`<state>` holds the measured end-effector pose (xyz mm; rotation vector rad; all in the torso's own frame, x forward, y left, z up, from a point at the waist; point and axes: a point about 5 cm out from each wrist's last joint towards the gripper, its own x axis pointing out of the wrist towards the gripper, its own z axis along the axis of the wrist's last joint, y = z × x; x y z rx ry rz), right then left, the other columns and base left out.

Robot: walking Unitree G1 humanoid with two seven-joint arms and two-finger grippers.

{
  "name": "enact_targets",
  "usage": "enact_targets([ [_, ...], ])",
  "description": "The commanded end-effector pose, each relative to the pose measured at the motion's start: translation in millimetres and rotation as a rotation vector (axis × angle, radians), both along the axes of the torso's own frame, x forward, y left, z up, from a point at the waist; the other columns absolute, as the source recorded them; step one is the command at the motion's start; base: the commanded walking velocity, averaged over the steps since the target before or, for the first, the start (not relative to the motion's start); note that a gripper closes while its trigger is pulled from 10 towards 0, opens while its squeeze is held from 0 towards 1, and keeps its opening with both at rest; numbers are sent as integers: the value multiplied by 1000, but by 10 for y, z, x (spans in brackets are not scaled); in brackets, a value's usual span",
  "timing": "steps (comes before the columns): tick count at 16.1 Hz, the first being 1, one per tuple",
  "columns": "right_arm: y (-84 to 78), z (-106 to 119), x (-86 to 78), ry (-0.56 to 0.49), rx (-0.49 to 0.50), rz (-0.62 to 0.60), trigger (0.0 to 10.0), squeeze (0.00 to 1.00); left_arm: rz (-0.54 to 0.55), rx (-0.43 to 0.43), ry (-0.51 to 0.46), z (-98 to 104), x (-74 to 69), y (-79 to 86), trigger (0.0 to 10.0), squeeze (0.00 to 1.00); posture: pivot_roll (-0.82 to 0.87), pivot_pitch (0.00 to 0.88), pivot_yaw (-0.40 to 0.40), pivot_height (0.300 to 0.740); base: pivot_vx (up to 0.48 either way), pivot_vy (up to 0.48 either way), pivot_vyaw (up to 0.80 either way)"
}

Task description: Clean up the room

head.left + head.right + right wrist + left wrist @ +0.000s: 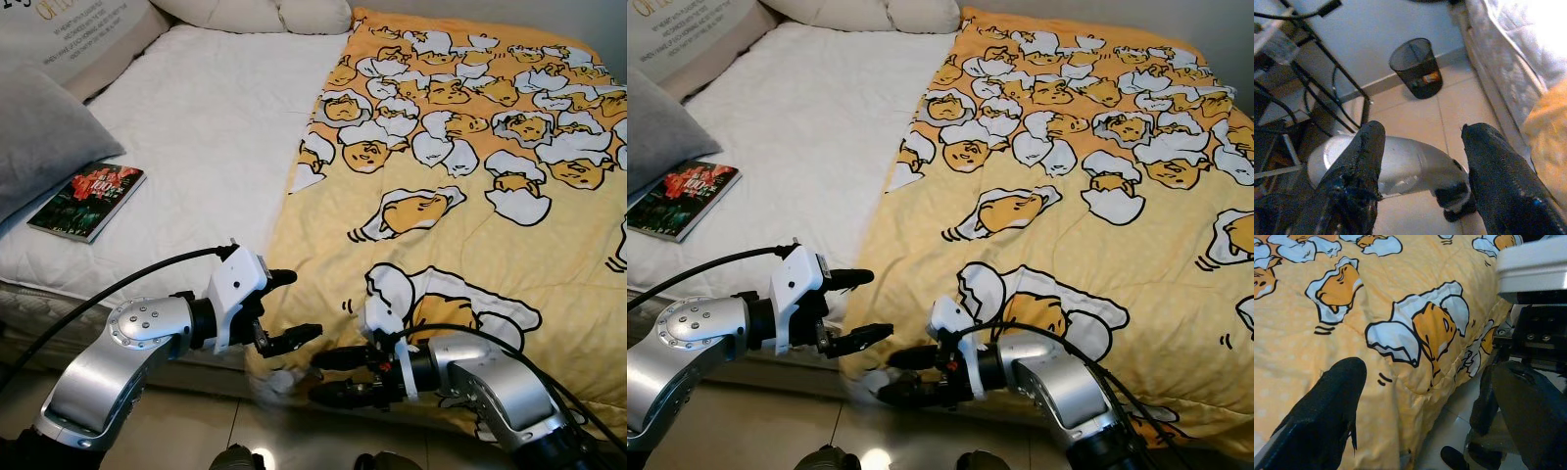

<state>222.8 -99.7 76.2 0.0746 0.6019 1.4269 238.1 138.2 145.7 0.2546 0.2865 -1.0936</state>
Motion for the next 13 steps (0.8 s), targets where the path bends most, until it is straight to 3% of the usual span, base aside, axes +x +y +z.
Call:
enact_targets([
  [1, -34, 20, 14, -24, -12, -22, 10000, 0, -13, 1, -2, -9, -4, -23, 10000, 0, 13, 35, -3, 740, 0, 0, 0],
  [3, -178, 35, 129, -93, -54, -183, 10000, 0, 40, -12, -10, -29, 11, 5, 10000, 0, 9, 18, -11, 740, 0, 0, 0],
  [4, -306, 27, 235, -150, -94, -346, 10000, 0, 136, -35, -43, -39, 71, 17, 10000, 0, 2, 0, -17, 740, 0, 0, 0],
  [5, -355, 25, 271, -172, -107, -410, 10000, 0, 180, -42, -59, -46, 99, 21, 10000, 0, 0, 0, -18, 740, 0, 0, 0],
  [6, -437, 28, 344, -200, -125, -541, 10000, 0, 270, -64, -93, -47, 150, 35, 10000, 0, -6, 0, -18, 740, 0, 0, 0],
  [7, -653, 51, 479, -260, -151, -860, 10000, 0, 491, -117, -165, -42, 247, 94, 10000, 0, -18, 0, -19, 740, 0, 0, 0],
  [9, -836, 103, 510, -275, -108, -1126, 10000, 0, 681, -129, -205, -83, 282, 164, 10000, 0, -35, 0, -9, 740, 0, 0, 0],
  [11, -892, 115, 469, -296, -91, -1249, 10000, 0, 739, -145, -197, -136, 241, 146, 10000, 0, -44, 0, 0, 740, 0, 0, 0],
  [13, -822, 103, 405, -307, -73, -1247, 10000, 0, 746, -173, -188, -157, 216, 68, 10000, 0, -48, 0, 7, 740, 0, 0, 0],
])
